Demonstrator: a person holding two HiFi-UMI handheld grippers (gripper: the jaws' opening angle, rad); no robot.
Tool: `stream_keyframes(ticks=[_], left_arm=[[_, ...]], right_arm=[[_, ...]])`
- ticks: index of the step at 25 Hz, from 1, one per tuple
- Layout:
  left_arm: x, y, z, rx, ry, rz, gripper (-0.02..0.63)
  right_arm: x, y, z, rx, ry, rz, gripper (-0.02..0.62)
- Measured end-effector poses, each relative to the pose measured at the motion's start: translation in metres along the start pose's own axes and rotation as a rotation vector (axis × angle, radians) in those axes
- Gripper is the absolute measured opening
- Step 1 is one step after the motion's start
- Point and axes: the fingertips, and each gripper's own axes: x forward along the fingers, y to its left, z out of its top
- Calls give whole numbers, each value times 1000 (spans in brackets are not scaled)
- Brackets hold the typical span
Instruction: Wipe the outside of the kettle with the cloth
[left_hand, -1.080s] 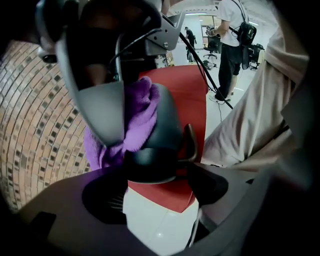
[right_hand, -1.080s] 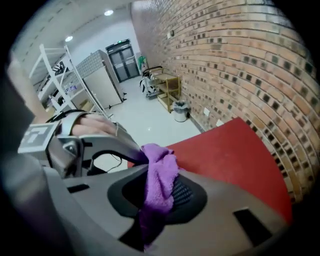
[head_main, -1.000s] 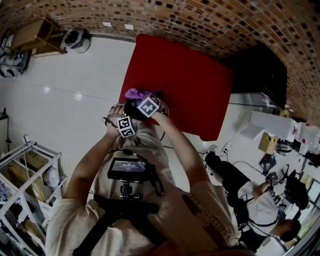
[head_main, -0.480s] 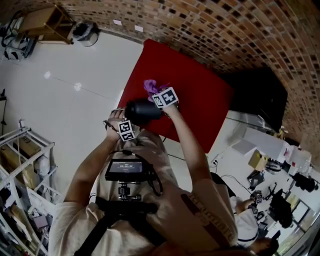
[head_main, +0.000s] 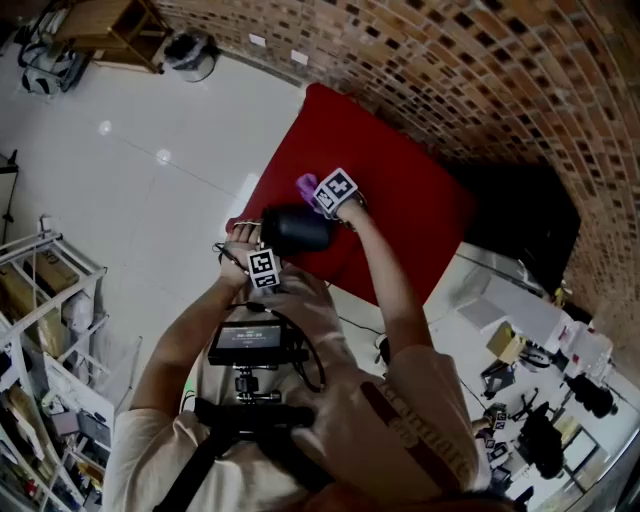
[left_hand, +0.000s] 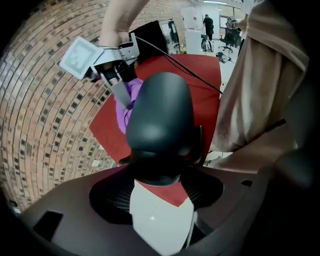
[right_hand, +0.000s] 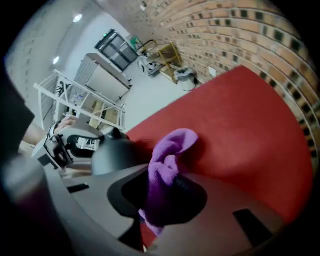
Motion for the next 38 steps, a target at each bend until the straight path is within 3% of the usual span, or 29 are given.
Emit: stream_keyframes(ticks=[3, 5, 8, 11, 14, 17, 20, 25, 30, 34, 36, 38], left_arm=[[0, 3, 0, 16, 6, 9, 285], [-1, 2, -2, 3, 2, 3, 285], [-2, 3, -3, 4, 1, 5, 284], [-2, 0, -5, 9, 28, 1, 284], [-1, 1, -6, 5, 70, 0, 284], [0, 3, -9, 41, 121, 10, 284], [3, 2, -13, 38, 152, 5, 284], [8, 6, -27, 30, 216, -4, 276], [5, 8, -25, 46, 228, -3, 276], [3, 8, -19, 123, 241, 11, 275], [3, 9, -15, 159, 250, 17, 276], [1, 9, -11, 184, 251, 22, 281]], right_arm=[[-14, -60, -60, 140, 34, -69, 81], [-29, -73, -63, 178, -16, -100, 81], [-48, -56, -2, 132, -195, -86, 81], [-41, 14, 76, -2, -303, 88, 81], [-8, 73, 106, -100, -215, 242, 82], [29, 63, 83, -108, -49, 226, 83], [30, 14, 44, 84, -49, 230, 83], [-7, -42, -29, 477, -334, 346, 82], [2, -7, -92, 584, -553, 376, 83], [19, 38, -126, 744, -645, 492, 81], [20, 44, -137, 753, -649, 509, 81], [8, 39, -136, 734, -700, 468, 83]])
